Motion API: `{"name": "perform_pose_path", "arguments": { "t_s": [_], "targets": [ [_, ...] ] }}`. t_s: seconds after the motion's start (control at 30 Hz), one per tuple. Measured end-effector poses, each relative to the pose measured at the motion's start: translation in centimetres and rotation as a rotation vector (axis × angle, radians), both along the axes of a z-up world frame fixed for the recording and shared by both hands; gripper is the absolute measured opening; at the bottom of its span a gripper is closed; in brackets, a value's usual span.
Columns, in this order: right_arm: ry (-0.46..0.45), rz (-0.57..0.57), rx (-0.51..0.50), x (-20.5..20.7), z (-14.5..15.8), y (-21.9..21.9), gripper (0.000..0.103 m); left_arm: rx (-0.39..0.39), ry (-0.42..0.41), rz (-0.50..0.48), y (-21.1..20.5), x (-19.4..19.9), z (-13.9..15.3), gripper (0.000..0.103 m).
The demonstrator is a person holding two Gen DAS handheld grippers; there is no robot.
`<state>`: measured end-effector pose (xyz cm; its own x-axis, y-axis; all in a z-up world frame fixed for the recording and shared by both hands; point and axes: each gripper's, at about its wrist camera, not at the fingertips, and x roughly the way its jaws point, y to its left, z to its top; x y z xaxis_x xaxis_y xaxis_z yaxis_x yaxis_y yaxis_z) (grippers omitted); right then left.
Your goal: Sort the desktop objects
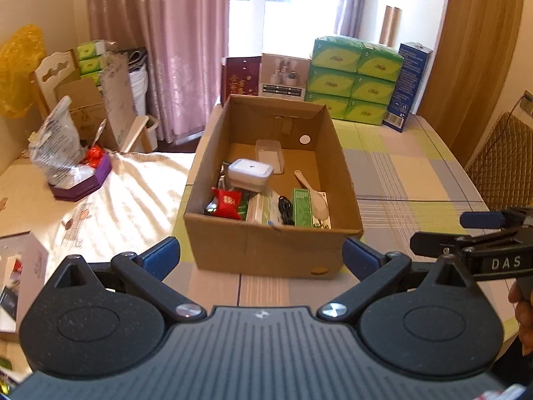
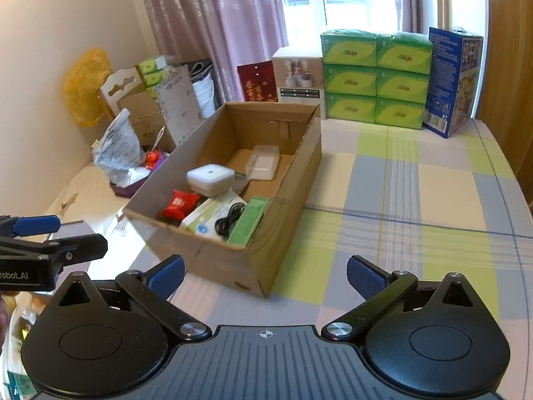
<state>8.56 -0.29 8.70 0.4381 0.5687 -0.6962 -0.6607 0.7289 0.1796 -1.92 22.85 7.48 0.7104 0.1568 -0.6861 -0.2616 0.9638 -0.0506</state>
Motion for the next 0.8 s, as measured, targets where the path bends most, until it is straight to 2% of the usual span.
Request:
{"name": "perform_pose_path", "arguments": {
  "t_s": [0.3, 0.5, 0.8],
  "targets": [
    [-0.091, 0.038, -0.005, -4.0, 2.3, -1.9, 0.101, -0.009, -0.007, 0.054, -2.6, -4.1, 1.6, 0.102],
    [-0.113, 0.067, 0.006, -5.6, 3.1, -2.8, 0.101, -0.033, -0.022, 0.067, -3.9, -6.4, 2.1, 0.102],
    [-0.107, 0.069, 0.009, -6.7, 2.9, -3.9, 0.101, 0.021, -0.027, 0.077, -5.7, -7.8, 2.5, 0.102]
  ]
}}
